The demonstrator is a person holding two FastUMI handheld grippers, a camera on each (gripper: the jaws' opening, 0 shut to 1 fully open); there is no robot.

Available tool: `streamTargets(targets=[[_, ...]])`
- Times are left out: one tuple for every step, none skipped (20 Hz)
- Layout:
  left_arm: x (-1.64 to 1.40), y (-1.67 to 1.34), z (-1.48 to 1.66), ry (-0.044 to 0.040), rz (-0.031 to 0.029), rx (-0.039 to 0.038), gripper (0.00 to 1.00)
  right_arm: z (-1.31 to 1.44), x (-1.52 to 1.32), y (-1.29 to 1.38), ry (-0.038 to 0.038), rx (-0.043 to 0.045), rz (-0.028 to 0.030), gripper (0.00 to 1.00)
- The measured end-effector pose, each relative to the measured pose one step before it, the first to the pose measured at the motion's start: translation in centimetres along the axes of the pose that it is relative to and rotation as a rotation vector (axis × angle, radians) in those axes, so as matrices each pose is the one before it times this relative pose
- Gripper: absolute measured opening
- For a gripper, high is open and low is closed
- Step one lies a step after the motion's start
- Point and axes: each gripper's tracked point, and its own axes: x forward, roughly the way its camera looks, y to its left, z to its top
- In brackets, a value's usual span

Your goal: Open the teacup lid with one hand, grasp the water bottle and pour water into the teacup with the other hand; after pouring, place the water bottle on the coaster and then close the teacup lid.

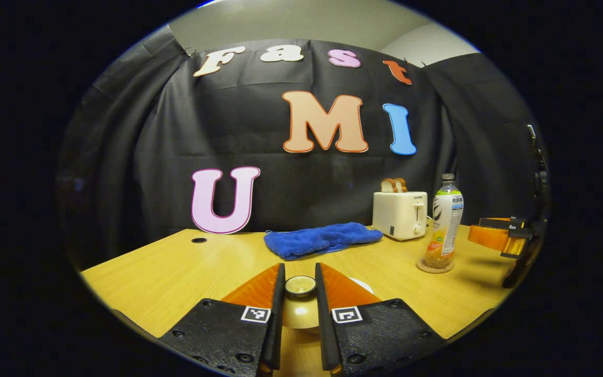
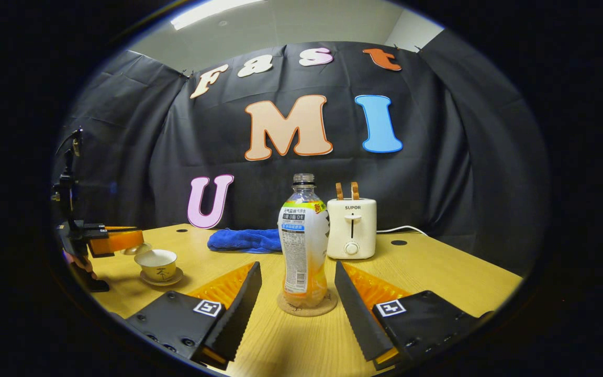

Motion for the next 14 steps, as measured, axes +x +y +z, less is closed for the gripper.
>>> streamTargets(targets=[[0.184, -0.408, -0.068, 0.00212, -0.01175, 0.00066, 0.28, 0.081, -0.051, 0.054, -0.00031, -0.00098, 0.00238, 0.9], [0.154, -0.318, 0.04, -0.00342, -0.01361, -0.00132, 0.28, -0.051, 0.009, 0.006, 0.00099, 0.00112, 0.00071, 0.9], [0.199, -0.412, 0.006, 0.00052, -0.01331, 0.00066, 0.28, 0.059, -0.042, 0.072, -0.00052, -0.00091, 0.00148, 0.9], [0.25, -0.296, -0.069, 0.00065, -0.01132, 0.002, 0.28, -0.048, 0.06, 0.0, 0.00042, 0.00063, 0.00189, 0.9], [0.234, -0.131, 0.026, 0.00075, -0.00796, 0.0024, 0.28, 0.051, -0.027, 0.038, 0.0003, 0.00017, 0.00086, 0.9], [0.19, 0.018, -0.055, 0.00444, -0.00363, 0.00354, 0.28, -0.046, 0.002, -0.027, -0.00024, -0.00045, 0.00026, 0.92], [0.159, -0.051, -0.046, 0.00314, -0.00299, 0.00313, 0.28, 0.02, 0.03, 0.036, 0.00042, 0.00065, -0.0002, 0.93], [0.098, -0.208, -0.161, 0.00559, -0.00592, 0.0041, 0.28, -0.034, -0.033, -0.057, -0.00059, -0.00062, 0.00022, 0.93], [0.134, -0.131, -0.023, 0.00653, -0.00722, 0.00431, 0.28, 0.012, 0.056, 0.015, 0.00011, 0.00031, -0.00004, 0.87], [0.061, -0.12, -0.161, 0.00887, -0.00778, 0.00512, 0.28, 0.014, -0.071, 0.006, -0.00001, -0.00008, 0.00004, 0.93], [0.107, -0.248, -0.217, 0.01122, -0.01017, 0.00601, 0.28, 0.029, 0.003, -0.014, -0.00008, -0.00024, 0.00009, 0.93], [0.112, -0.221, -0.119, 0.01124, -0.00749, 0.00632, 0.28, -0.074, 0.027, 0.017, 0.00027, 0.0005, -0.00001, 0.9], [0.213, -0.197, -0.12, 0.01013, -0.00756, 0.00616, 0.28, 0.012, 0.067, -0.051, -0.00027, -0.00049, 0.00019, 0.87], [0.03, -0.075, -0.094, 0.00824, -0.00638, 0.00487, 0.28, 0.038, -0.013, 0.055, 0.00017, 0.0005, -0.00006, 0.93]])
